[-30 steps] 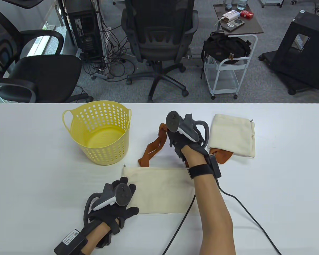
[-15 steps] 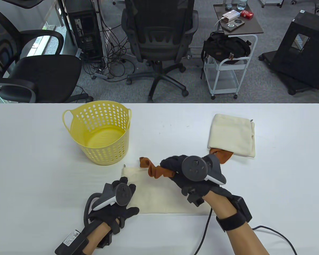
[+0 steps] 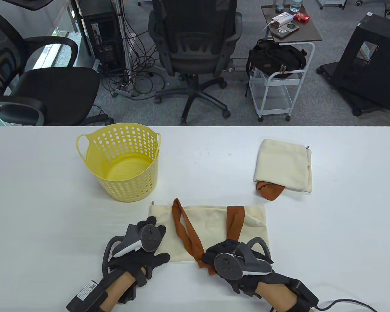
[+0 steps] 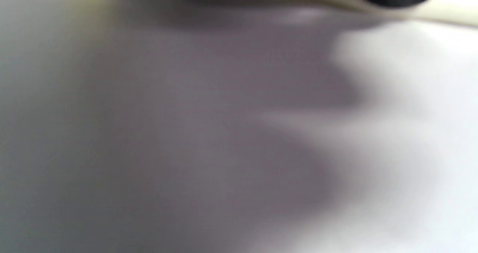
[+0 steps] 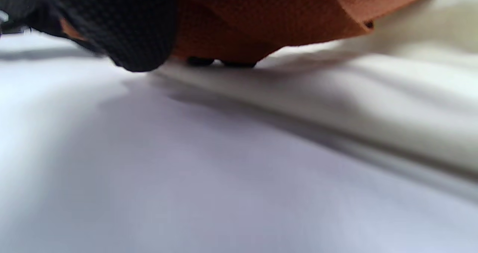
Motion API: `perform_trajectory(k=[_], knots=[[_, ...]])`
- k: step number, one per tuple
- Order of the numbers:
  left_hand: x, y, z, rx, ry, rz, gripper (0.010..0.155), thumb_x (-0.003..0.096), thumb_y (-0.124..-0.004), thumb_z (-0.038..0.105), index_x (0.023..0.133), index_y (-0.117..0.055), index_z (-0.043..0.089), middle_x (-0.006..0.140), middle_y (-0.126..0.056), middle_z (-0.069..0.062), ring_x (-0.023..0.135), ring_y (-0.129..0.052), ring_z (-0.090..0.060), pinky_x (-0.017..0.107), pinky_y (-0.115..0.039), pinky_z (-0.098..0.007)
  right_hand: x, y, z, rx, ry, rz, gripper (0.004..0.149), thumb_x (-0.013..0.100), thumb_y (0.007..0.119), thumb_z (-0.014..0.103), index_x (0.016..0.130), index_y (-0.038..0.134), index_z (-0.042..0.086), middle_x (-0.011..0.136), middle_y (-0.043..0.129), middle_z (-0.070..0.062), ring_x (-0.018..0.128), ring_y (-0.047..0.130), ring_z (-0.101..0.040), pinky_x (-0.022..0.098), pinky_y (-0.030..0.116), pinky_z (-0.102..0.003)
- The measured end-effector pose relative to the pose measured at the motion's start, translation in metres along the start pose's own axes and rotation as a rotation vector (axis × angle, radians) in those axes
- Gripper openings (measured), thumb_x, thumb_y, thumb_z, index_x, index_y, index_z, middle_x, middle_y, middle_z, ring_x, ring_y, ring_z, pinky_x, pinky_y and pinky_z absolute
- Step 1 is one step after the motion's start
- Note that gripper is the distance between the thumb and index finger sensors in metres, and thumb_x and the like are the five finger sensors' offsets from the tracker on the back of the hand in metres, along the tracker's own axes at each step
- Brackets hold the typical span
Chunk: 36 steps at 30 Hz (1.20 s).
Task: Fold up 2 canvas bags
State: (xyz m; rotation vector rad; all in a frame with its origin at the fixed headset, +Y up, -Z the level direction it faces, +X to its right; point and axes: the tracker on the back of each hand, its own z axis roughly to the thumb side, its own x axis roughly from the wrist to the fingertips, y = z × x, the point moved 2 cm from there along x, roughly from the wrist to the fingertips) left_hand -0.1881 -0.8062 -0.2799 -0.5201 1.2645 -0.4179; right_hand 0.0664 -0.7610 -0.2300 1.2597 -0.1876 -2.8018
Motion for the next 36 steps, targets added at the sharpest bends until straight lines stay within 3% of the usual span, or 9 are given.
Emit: perform_trajectory(k=[9, 11, 14, 17, 20, 21, 25, 32, 36], knots=[[-0.001, 0.001, 0.0, 0.004, 0.003, 0.01, 0.087, 0.0392, -0.069, 0.061, 0.106, -0.02, 0.035, 0.108, 0.008, 0.001, 0.11, -0.007, -0.034, 0.079, -0.016, -0.058, -0.01, -0.002, -0.001, 0.06, -0.059, 0.116, 0.071, 0.039, 0.087, 0.049, 0.102, 0.059, 0.029, 0.11, 0.062, -0.002, 0.104, 0.064, -0.031, 0.077, 0.051, -0.054], [-0.002, 0.001, 0.0, 0.004, 0.001, 0.011, 0.087, 0.0392, -0.069, 0.061, 0.106, -0.02, 0.035, 0.108, 0.009, 0.001, 0.11, -0.007, -0.034, 0.079, -0.015, -0.058, -0.016, -0.016, -0.009, 0.209, -0.098, -0.006, 0.069, 0.038, 0.088, 0.051, 0.099, 0.065, 0.03, 0.108, 0.069, -0.002, 0.102, 0.069, -0.031, 0.075, 0.055, -0.055], [-0.002, 0.001, 0.0, 0.004, 0.0, 0.011, 0.087, 0.0392, -0.069, 0.061, 0.106, -0.02, 0.035, 0.108, 0.009, 0.001, 0.11, -0.006, -0.034, 0.079, -0.015, -0.058, -0.024, -0.036, -0.026, 0.361, -0.063, -0.104, 0.063, 0.04, 0.085, 0.052, 0.097, 0.07, 0.03, 0.106, 0.073, -0.002, 0.099, 0.073, -0.031, 0.074, 0.058, -0.055], [-0.003, 0.001, 0.001, 0.01, -0.002, 0.022, 0.087, 0.0391, -0.069, 0.061, 0.106, -0.02, 0.034, 0.108, 0.007, -0.001, 0.11, -0.008, -0.035, 0.079, -0.016, -0.058, -0.035, -0.052, -0.052, 0.353, 0.153, -0.303, 0.053, 0.044, 0.08, 0.045, 0.094, 0.075, 0.027, 0.102, 0.079, -0.004, 0.095, 0.078, -0.032, 0.072, 0.06, -0.055], [-0.003, 0.001, 0.001, 0.007, -0.004, 0.025, 0.087, 0.0392, -0.069, 0.061, 0.106, -0.021, 0.034, 0.108, 0.007, -0.002, 0.11, -0.008, -0.035, 0.079, -0.016, -0.058, -0.043, -0.052, -0.079, 0.217, 0.385, -0.366, 0.051, 0.046, 0.079, 0.041, 0.095, 0.075, 0.027, 0.104, 0.076, -0.005, 0.098, 0.075, -0.033, 0.073, 0.059, -0.056], [-0.003, 0.001, 0.001, 0.007, -0.004, 0.027, 0.087, 0.0391, -0.069, 0.061, 0.106, -0.021, 0.034, 0.109, 0.006, -0.002, 0.11, -0.008, -0.035, 0.079, -0.017, -0.058, -0.043, -0.049, -0.085, 0.189, 0.42, -0.349, 0.053, 0.046, 0.079, 0.041, 0.097, 0.072, 0.027, 0.106, 0.073, -0.006, 0.099, 0.073, -0.034, 0.073, 0.058, -0.056], [-0.004, 0.001, 0.001, 0.004, -0.009, 0.034, 0.087, 0.0389, -0.07, 0.061, 0.106, -0.022, 0.034, 0.109, 0.006, -0.002, 0.11, -0.009, -0.036, 0.079, -0.017, -0.059, -0.038, -0.018, -0.112, 0.11, 0.603, -0.09, 0.063, 0.047, 0.075, 0.047, 0.104, 0.058, 0.026, 0.114, 0.054, -0.009, 0.103, 0.061, -0.039, 0.074, 0.054, -0.059], [-0.004, 0.003, -0.002, -0.03, -0.023, 0.037, 0.087, 0.0391, -0.072, 0.06, 0.106, -0.024, 0.034, 0.109, 0.005, 0.0, 0.111, -0.009, -0.035, 0.079, -0.017, -0.059, -0.025, 0.027, -0.13, 0.164, 0.671, 0.203, 0.077, 0.048, 0.071, 0.052, 0.107, 0.029, 0.026, 0.115, 0.019, -0.01, 0.106, 0.043, -0.041, 0.077, 0.042, -0.058], [-0.01, 0.014, -0.014, -0.167, -0.038, 0.147, 0.082, 0.0408, -0.072, 0.058, 0.106, -0.026, 0.037, 0.114, -0.008, 0.007, 0.113, -0.027, -0.037, 0.081, -0.028, -0.06, -0.023, 0.028, -0.129, 0.149, 0.664, 0.21, 0.077, 0.048, 0.069, 0.053, 0.106, 0.027, 0.026, 0.114, 0.017, -0.01, 0.106, 0.038, -0.037, 0.077, 0.041, -0.056]])
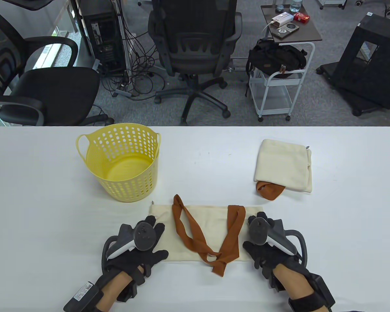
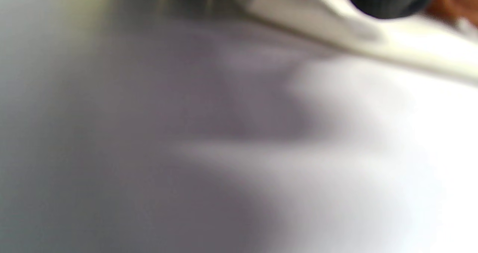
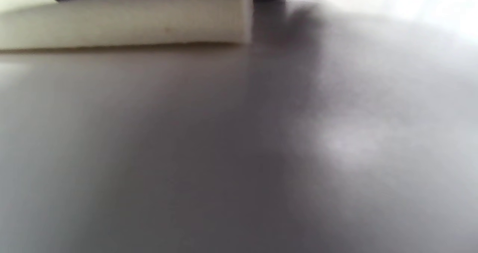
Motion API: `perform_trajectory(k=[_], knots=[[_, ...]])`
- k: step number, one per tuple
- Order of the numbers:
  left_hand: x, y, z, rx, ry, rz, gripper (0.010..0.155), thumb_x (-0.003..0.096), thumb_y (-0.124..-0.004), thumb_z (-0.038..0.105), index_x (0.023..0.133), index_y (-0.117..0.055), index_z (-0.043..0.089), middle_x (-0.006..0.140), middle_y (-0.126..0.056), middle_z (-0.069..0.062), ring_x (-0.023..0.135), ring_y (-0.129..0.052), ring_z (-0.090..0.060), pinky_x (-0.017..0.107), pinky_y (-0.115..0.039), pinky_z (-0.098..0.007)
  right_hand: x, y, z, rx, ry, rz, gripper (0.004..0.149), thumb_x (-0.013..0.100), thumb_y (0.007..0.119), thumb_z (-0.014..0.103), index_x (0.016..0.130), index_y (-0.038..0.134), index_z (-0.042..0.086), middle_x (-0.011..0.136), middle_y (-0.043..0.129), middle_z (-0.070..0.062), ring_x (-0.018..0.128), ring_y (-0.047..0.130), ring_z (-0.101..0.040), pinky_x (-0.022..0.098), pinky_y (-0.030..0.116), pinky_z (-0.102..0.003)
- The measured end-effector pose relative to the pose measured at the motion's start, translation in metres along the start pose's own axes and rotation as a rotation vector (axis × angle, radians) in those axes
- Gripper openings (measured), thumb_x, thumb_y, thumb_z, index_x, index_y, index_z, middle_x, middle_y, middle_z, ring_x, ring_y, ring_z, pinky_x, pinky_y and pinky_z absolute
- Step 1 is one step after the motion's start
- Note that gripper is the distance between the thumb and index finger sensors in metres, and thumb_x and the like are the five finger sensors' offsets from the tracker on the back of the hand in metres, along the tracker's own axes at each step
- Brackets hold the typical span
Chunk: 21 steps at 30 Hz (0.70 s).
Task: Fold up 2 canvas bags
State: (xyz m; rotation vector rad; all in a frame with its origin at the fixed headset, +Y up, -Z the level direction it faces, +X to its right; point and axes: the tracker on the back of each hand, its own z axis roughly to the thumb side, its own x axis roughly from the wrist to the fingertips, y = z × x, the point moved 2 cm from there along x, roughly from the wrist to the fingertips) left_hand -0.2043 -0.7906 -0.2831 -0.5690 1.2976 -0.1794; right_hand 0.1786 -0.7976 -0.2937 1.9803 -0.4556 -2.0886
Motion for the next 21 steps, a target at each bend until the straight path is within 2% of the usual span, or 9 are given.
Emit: perform_trajectory(k=[2, 4, 5, 7, 9, 10, 17, 19, 21], knots=[[-0.003, 0.007, -0.009, -0.105, 0.046, 0.083, 0.082, 0.0414, -0.072, 0.058, 0.105, -0.025, 0.039, 0.116, -0.016, 0.009, 0.113, -0.027, -0.039, 0.08, -0.029, -0.06, 0.0, 0.001, 0.0, 0.007, -0.003, 0.006, 0.077, 0.048, 0.068, 0.053, 0.106, 0.026, 0.025, 0.113, 0.015, -0.01, 0.106, 0.036, -0.036, 0.077, 0.04, -0.055], [-0.003, 0.011, -0.018, -0.138, 0.163, 0.119, 0.087, 0.041, -0.07, 0.061, 0.106, -0.02, 0.031, 0.116, -0.016, -0.001, 0.111, -0.023, -0.042, 0.079, -0.028, -0.063, 0.0, 0.001, 0.0, 0.023, 0.003, 0.011, 0.076, 0.048, 0.068, 0.052, 0.106, 0.026, 0.025, 0.113, 0.015, -0.01, 0.106, 0.035, -0.036, 0.077, 0.039, -0.055], [-0.001, 0.01, -0.021, -0.149, 0.198, 0.087, 0.091, 0.0405, -0.069, 0.062, 0.106, -0.016, 0.027, 0.114, -0.01, -0.005, 0.11, -0.015, -0.045, 0.078, -0.023, -0.064, 0.001, 0.001, 0.0, 0.026, 0.003, 0.011, 0.076, 0.048, 0.068, 0.052, 0.106, 0.026, 0.025, 0.113, 0.015, -0.011, 0.106, 0.034, -0.036, 0.077, 0.039, -0.055], [0.011, 0.002, -0.027, -0.187, 0.264, -0.098, 0.096, 0.0403, -0.066, 0.065, 0.105, -0.009, 0.023, 0.11, 0.006, -0.01, 0.104, 0.005, -0.046, 0.075, -0.01, -0.066, 0.001, 0.002, 0.0, 0.027, 0.003, 0.011, 0.076, 0.048, 0.068, 0.052, 0.106, 0.026, 0.025, 0.113, 0.014, -0.011, 0.106, 0.034, -0.036, 0.077, 0.039, -0.055], [0.02, -0.003, -0.024, -0.242, 0.234, -0.172, 0.096, 0.041, -0.068, 0.064, 0.106, -0.012, 0.02, 0.107, 0.012, -0.009, 0.096, 0.019, -0.046, 0.066, 0.005, -0.065, 0.001, 0.002, -0.001, 0.034, 0.001, 0.008, 0.076, 0.048, 0.068, 0.052, 0.106, 0.026, 0.025, 0.113, 0.014, -0.011, 0.105, 0.034, -0.036, 0.077, 0.039, -0.054], [0.021, 0.001, -0.022, -0.231, 0.247, -0.139, 0.096, 0.0411, -0.069, 0.064, 0.106, -0.013, 0.02, 0.107, 0.012, -0.01, 0.096, 0.018, -0.048, 0.066, 0.005, -0.068, 0.001, 0.003, -0.001, 0.035, 0.001, 0.008, 0.076, 0.048, 0.068, 0.052, 0.106, 0.026, 0.026, 0.113, 0.014, -0.011, 0.105, 0.033, -0.035, 0.077, 0.039, -0.054], [0.019, 0.016, -0.008, -0.323, 0.21, 0.069, 0.082, 0.0433, -0.081, 0.047, 0.105, -0.036, 0.018, 0.113, -0.029, -0.01, 0.109, -0.017, -0.045, 0.073, -0.015, -0.068, 0.001, 0.004, -0.001, 0.046, 0.001, 0.009, 0.076, 0.048, 0.068, 0.052, 0.106, 0.026, 0.025, 0.112, 0.014, -0.01, 0.105, 0.032, -0.035, 0.077, 0.038, -0.054], [0.012, 0.023, -0.005, -0.403, 0.197, 0.136, 0.077, 0.0433, -0.081, 0.045, 0.104, -0.041, 0.02, 0.108, -0.048, -0.011, 0.109, -0.04, -0.042, 0.078, -0.029, -0.065, 0.002, 0.004, -0.001, 0.056, 0.002, 0.013, 0.076, 0.048, 0.068, 0.051, 0.105, 0.026, 0.025, 0.112, 0.013, -0.011, 0.105, 0.032, -0.035, 0.077, 0.038, -0.054], [0.007, 0.031, -0.002, -0.465, 0.187, 0.19, 0.074, 0.0424, -0.083, 0.04, 0.103, -0.046, 0.019, 0.1, -0.067, -0.008, 0.097, -0.073, -0.04, 0.077, -0.055, -0.057, 0.003, 0.004, -0.001, 0.054, 0.004, 0.012, 0.076, 0.048, 0.068, 0.051, 0.105, 0.026, 0.025, 0.112, 0.014, -0.011, 0.105, 0.033, -0.035, 0.077, 0.038, -0.054]])
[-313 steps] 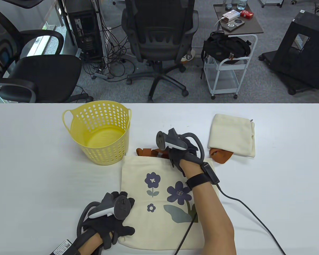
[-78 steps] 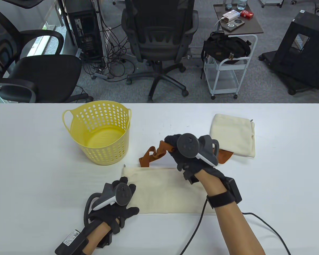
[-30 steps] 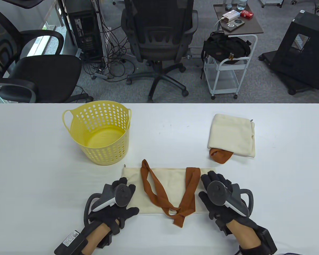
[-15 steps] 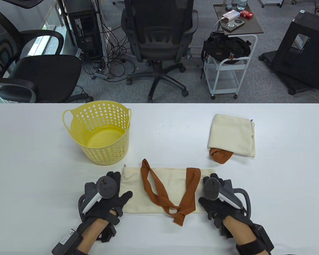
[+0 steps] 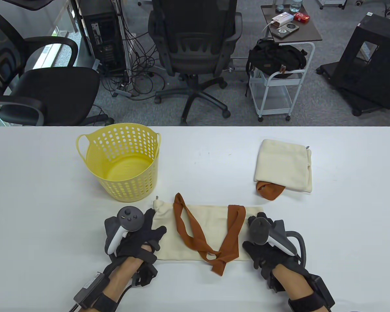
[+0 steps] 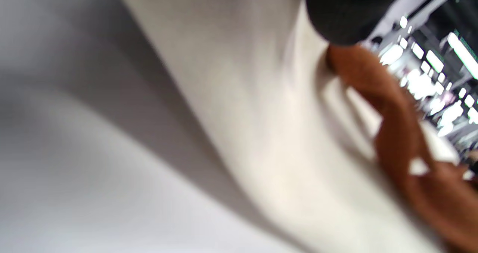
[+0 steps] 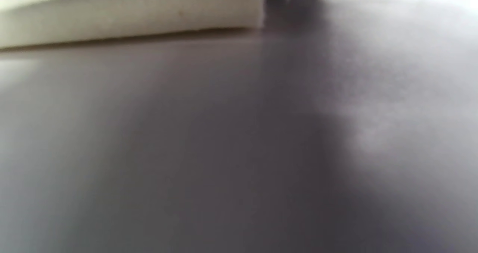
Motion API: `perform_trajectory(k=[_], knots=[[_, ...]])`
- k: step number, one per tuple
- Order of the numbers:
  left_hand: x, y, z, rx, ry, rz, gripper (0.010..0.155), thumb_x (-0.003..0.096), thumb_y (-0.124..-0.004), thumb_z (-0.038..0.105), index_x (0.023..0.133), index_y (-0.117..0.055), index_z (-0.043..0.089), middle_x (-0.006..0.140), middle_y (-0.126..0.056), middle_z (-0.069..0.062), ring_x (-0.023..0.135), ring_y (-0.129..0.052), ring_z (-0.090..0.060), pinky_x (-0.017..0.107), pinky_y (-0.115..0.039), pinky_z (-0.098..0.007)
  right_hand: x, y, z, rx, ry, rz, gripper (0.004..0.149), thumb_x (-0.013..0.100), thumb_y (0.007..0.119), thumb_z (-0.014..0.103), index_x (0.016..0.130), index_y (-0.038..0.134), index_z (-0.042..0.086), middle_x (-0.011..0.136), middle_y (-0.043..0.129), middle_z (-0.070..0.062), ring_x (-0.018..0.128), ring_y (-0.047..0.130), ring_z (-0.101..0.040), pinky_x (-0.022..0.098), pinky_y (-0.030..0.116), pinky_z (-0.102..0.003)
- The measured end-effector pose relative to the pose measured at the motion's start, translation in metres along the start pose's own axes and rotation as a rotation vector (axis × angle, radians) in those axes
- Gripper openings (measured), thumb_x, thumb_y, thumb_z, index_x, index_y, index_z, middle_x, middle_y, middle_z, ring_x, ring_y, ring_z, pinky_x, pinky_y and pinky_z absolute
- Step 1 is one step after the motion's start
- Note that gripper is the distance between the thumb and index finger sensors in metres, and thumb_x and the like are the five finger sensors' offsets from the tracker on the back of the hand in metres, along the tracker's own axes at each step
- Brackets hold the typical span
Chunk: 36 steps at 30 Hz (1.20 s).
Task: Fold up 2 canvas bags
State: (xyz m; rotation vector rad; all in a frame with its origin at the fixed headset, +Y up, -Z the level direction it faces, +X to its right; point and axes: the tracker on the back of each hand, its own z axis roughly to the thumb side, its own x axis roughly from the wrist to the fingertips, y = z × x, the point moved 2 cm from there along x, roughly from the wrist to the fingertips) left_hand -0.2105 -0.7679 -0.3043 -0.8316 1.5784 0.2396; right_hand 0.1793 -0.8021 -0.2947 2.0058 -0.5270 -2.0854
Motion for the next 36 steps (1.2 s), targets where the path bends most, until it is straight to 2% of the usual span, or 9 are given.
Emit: perform_trajectory(k=[2, 4, 6, 9, 13, 19, 26, 32, 36], knots=[[-0.002, 0.005, 0.003, -0.135, -0.006, 0.004, 0.071, 0.0425, -0.084, 0.034, 0.102, -0.049, 0.018, 0.095, -0.073, -0.007, 0.082, -0.093, -0.031, 0.069, -0.072, -0.051, 0.0, 0.0, 0.0, -0.003, -0.001, -0.003, 0.076, 0.048, 0.068, 0.051, 0.106, 0.026, 0.025, 0.112, 0.014, -0.011, 0.105, 0.033, -0.036, 0.077, 0.038, -0.054], [-0.001, 0.011, 0.008, -0.284, -0.035, -0.004, 0.065, 0.0425, -0.084, 0.028, 0.1, -0.055, 0.017, 0.09, -0.079, -0.007, 0.074, -0.1, -0.029, 0.063, -0.079, -0.05, 0.001, 0.0, -0.001, 0.004, -0.004, -0.009, 0.076, 0.048, 0.069, 0.051, 0.106, 0.027, 0.025, 0.112, 0.015, -0.011, 0.105, 0.034, -0.035, 0.077, 0.039, -0.054], [-0.002, 0.015, 0.015, -0.396, -0.05, -0.055, 0.063, 0.0427, -0.083, 0.026, 0.099, -0.056, 0.018, 0.09, -0.08, -0.008, 0.073, -0.101, -0.029, 0.063, -0.08, -0.05, 0.001, -0.001, -0.002, 0.02, -0.008, -0.025, 0.077, 0.047, 0.07, 0.053, 0.106, 0.029, 0.025, 0.113, 0.017, -0.011, 0.105, 0.035, -0.035, 0.077, 0.04, -0.054], [-0.007, 0.02, 0.033, -0.472, -0.099, -0.075, 0.063, 0.043, -0.083, 0.026, 0.1, -0.056, 0.019, 0.09, -0.08, -0.007, 0.072, -0.102, -0.028, 0.062, -0.081, -0.049, 0.003, -0.003, -0.006, 0.089, -0.014, -0.033, 0.075, 0.047, 0.068, 0.054, 0.106, 0.032, 0.026, 0.113, 0.02, -0.011, 0.105, 0.038, -0.035, 0.076, 0.042, -0.053], [-0.014, 0.013, 0.059, -0.572, -0.152, -0.145, 0.064, 0.0434, -0.083, 0.027, 0.1, -0.055, 0.018, 0.091, -0.079, -0.007, 0.072, -0.102, -0.028, 0.061, -0.082, -0.049, 0.004, -0.005, -0.008, 0.185, -0.023, -0.016, 0.072, 0.048, 0.067, 0.051, 0.106, 0.034, 0.025, 0.114, 0.021, -0.009, 0.105, 0.038, -0.034, 0.077, 0.042, -0.052], [-0.016, -0.01, 0.098, -0.57, -0.201, -0.193, 0.064, 0.0442, -0.082, 0.028, 0.101, -0.054, 0.019, 0.092, -0.078, -0.006, 0.074, -0.1, -0.029, 0.059, -0.084, -0.048, 0.003, -0.005, -0.006, 0.187, -0.031, -0.016, 0.069, 0.049, 0.065, 0.049, 0.106, 0.035, 0.025, 0.113, 0.022, -0.009, 0.105, 0.04, -0.033, 0.076, 0.043, -0.052], [-0.009, -0.047, 0.135, -0.549, -0.216, -0.24, 0.063, 0.0443, -0.082, 0.028, 0.101, -0.054, 0.02, 0.094, -0.077, -0.006, 0.076, -0.097, -0.031, 0.056, -0.087, -0.046, 0.001, -0.007, -0.007, 0.268, -0.044, -0.008, 0.068, 0.049, 0.065, 0.048, 0.106, 0.037, 0.024, 0.113, 0.025, -0.01, 0.104, 0.042, -0.033, 0.076, 0.045, -0.051], [-0.004, -0.079, 0.151, -0.44, -0.221, -0.271, 0.063, 0.0441, -0.082, 0.027, 0.101, -0.055, 0.021, 0.095, -0.077, -0.006, 0.077, -0.095, -0.032, 0.056, -0.087, -0.045, -0.001, -0.011, -0.008, 0.374, -0.08, -0.001, 0.064, 0.049, 0.062, 0.045, 0.106, 0.04, 0.024, 0.113, 0.031, -0.011, 0.103, 0.048, -0.032, 0.075, 0.05, -0.05], [0.001, -0.095, 0.15, -0.401, -0.217, -0.27, 0.061, 0.0435, -0.082, 0.025, 0.1, -0.058, 0.021, 0.094, -0.078, -0.007, 0.076, -0.096, -0.033, 0.055, -0.088, -0.045, 0.0, -0.012, -0.013, 0.501, -0.097, 0.007, 0.062, 0.049, 0.06, 0.044, 0.105, 0.041, 0.024, 0.113, 0.035, -0.012, 0.102, 0.053, -0.032, 0.075, 0.053, -0.049]])
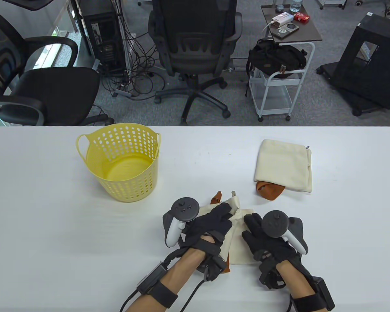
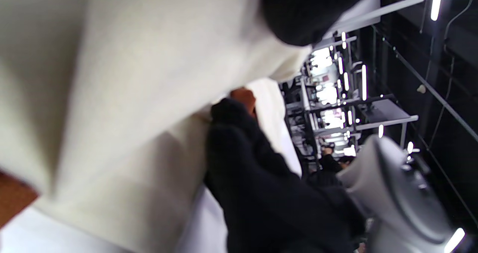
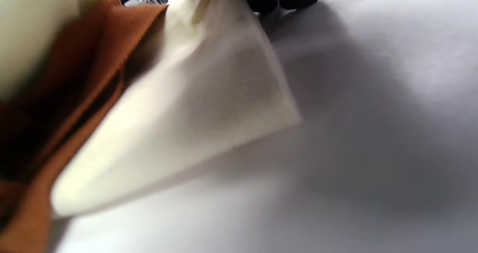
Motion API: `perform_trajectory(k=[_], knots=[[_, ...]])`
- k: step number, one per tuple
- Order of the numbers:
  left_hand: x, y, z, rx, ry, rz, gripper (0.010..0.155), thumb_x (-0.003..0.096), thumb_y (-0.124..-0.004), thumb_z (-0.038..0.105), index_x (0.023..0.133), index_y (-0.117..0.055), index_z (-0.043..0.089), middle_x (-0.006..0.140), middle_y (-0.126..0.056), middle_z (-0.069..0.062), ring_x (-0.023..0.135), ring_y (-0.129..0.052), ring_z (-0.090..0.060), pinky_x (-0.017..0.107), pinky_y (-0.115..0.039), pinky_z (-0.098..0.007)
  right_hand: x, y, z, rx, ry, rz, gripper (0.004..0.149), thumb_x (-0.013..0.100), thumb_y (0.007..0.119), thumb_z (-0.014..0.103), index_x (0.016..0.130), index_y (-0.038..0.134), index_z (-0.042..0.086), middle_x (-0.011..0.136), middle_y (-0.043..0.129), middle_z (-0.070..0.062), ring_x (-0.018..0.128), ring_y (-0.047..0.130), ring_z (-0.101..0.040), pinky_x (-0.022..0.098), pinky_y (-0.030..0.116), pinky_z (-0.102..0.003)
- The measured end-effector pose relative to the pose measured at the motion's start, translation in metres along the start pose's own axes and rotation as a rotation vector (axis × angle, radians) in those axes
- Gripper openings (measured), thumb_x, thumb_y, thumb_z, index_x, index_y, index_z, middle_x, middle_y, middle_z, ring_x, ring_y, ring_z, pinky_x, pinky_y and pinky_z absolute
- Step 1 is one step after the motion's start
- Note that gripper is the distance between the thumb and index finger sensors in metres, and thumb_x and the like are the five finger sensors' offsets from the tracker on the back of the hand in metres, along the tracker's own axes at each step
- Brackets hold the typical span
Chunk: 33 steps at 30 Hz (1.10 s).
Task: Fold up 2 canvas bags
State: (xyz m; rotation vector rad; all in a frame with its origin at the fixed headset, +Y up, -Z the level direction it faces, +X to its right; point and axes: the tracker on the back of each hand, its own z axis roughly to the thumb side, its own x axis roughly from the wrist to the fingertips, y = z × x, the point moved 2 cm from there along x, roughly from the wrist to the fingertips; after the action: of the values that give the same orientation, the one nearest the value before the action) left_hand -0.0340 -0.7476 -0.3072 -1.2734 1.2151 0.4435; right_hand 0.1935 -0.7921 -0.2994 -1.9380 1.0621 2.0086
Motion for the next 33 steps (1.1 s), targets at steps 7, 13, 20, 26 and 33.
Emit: perform_trajectory(k=[7, 13, 20, 26, 33], knots=[[0.015, -0.018, -0.025, -0.025, 0.039, -0.051, 0.06, 0.0451, -0.078, 0.03, 0.1, -0.056, 0.02, 0.097, -0.074, -0.008, 0.083, -0.091, -0.035, 0.061, -0.084, -0.047, 0.0, -0.004, -0.009, 0.212, -0.016, -0.013, 0.073, 0.046, 0.059, 0.057, 0.107, 0.037, 0.023, 0.113, 0.04, -0.015, 0.101, 0.058, -0.037, 0.074, 0.055, -0.051], [0.015, -0.022, -0.027, -0.013, 0.043, -0.071, 0.06, 0.0456, -0.076, 0.029, 0.101, -0.054, 0.02, 0.1, -0.07, -0.009, 0.086, -0.088, -0.035, 0.063, -0.081, -0.047, -0.001, -0.003, -0.004, 0.144, -0.003, -0.044, 0.079, 0.045, 0.073, 0.055, 0.106, 0.036, 0.022, 0.113, 0.043, -0.015, 0.101, 0.06, -0.039, 0.075, 0.055, -0.053], [0.009, -0.022, -0.019, 0.011, 0.005, -0.081, 0.063, 0.0456, -0.076, 0.032, 0.102, -0.051, 0.019, 0.104, -0.063, -0.012, 0.09, -0.081, -0.039, 0.065, -0.077, -0.051, -0.009, 0.007, 0.024, -0.268, 0.027, -0.175, 0.087, 0.044, 0.084, 0.046, 0.106, 0.028, 0.02, 0.112, 0.047, -0.013, 0.098, 0.07, -0.034, 0.075, 0.06, -0.053], [-0.014, 0.001, 0.004, 0.337, -0.147, -0.041, 0.066, 0.0448, -0.079, 0.036, 0.103, -0.051, 0.02, 0.107, -0.057, -0.012, 0.097, -0.072, -0.042, 0.07, -0.065, -0.058, -0.007, 0.015, 0.035, -0.435, 0.058, -0.256, 0.082, 0.045, 0.082, 0.043, 0.106, 0.032, 0.019, 0.108, 0.056, -0.011, 0.089, 0.076, -0.029, 0.072, 0.066, -0.05], [-0.018, 0.0, -0.03, 1.007, -0.079, -0.197, 0.088, 0.0387, -0.077, 0.059, 0.108, -0.03, 0.03, 0.115, -0.012, -0.002, 0.111, -0.015, -0.04, 0.079, -0.028, -0.065, -0.004, 0.019, 0.038, -0.481, 0.078, -0.276, 0.079, 0.046, 0.081, 0.041, 0.106, 0.034, 0.018, 0.106, 0.059, -0.011, 0.086, 0.077, -0.028, 0.07, 0.067, -0.049]])
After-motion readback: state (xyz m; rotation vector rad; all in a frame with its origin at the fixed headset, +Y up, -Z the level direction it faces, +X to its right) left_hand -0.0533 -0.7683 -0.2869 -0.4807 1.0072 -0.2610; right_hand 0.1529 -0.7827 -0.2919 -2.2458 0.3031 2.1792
